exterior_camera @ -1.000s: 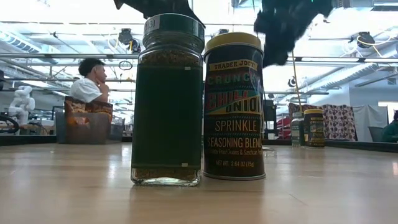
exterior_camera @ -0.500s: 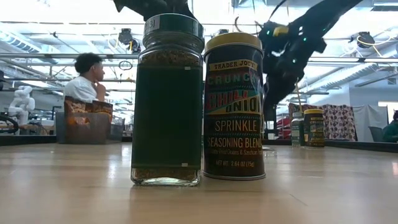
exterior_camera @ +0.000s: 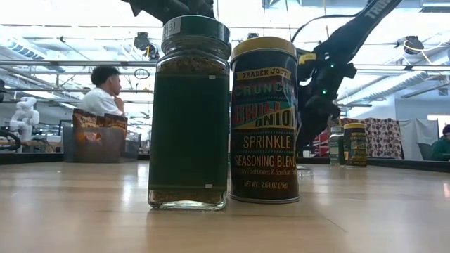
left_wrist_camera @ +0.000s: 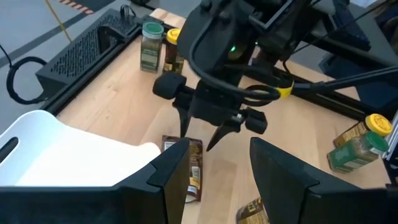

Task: Sort spices by type
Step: Put the orange seasoning pack into the black bin

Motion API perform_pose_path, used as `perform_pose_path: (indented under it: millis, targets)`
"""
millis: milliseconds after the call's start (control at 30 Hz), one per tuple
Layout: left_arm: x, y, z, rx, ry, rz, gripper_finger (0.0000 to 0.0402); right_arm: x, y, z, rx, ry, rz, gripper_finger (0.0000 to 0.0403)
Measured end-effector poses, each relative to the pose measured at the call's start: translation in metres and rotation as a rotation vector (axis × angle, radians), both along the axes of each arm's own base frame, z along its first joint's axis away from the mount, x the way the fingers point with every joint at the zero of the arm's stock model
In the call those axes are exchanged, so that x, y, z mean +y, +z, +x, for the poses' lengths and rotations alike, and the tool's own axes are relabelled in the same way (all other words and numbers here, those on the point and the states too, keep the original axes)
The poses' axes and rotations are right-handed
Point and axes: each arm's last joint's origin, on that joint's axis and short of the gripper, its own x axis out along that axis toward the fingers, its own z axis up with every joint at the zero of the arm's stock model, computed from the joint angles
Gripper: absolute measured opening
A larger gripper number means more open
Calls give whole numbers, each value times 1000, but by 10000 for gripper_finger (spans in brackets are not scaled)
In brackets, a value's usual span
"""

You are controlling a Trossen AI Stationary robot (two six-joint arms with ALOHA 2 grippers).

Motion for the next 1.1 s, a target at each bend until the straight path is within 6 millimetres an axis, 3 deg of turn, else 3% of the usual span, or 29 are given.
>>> perform_pose_path:
  millis: [367, 533, 833, 967, 1100]
  targets:
    - [0, -1, 0, 12, 0, -4, 171, -6, -36, 12, 66, 7, -3, 218]
    - [0, -2, -1, 22, 1, -8, 171, -5, -38, 10, 93, -22, 16, 178]
    - [0, -2, -1, 23, 0, -7, 171, -4, -30, 5, 109, -34, 1, 16]
    - [0, -2, -1, 23, 0, -6, 171, -2, -19, 1, 110, -55, 0, 10]
    - [-1, -2, -1, 22, -7, -12, 171, -1, 12, -1, 49, -59, -25, 3]
